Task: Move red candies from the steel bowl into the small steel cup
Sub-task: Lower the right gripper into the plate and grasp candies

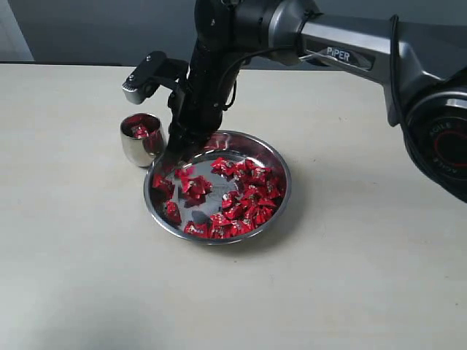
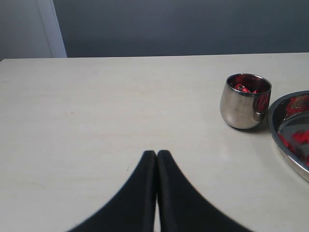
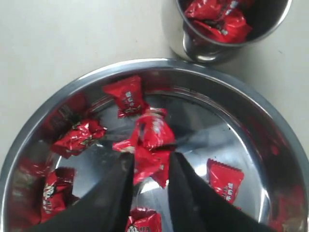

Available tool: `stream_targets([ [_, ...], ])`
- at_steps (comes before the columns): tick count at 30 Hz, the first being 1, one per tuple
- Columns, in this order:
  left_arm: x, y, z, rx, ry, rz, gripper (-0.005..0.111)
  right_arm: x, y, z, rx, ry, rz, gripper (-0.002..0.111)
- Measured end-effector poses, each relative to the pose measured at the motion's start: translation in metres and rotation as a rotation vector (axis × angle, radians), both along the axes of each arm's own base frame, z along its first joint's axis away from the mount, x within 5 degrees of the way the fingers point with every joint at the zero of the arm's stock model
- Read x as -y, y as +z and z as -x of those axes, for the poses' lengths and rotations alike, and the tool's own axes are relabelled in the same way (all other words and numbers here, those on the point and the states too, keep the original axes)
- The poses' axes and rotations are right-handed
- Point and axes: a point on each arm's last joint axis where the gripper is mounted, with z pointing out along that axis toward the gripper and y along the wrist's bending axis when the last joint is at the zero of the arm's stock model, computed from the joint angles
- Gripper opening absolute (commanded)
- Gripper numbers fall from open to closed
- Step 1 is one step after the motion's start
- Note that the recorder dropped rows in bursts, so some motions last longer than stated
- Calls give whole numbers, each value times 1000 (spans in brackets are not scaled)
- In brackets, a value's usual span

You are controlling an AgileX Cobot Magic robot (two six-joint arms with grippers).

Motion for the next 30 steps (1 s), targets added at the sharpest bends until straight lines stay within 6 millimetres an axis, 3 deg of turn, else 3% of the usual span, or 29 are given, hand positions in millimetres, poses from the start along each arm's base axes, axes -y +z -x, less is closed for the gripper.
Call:
stream_targets([
  [11, 0, 0, 0, 0, 0, 0, 0, 3, -3, -1, -6, -6, 34, 35],
  [15, 0, 0, 0, 0, 0, 0, 0, 1, -38, -4, -62, -14, 78, 35],
  [19, 0, 0, 0, 0, 0, 0, 0, 1, -56, -6, -78, -29, 106, 35],
  [30, 0, 0, 0, 0, 0, 0, 0, -1, -56, -9, -52, -38, 89, 35],
])
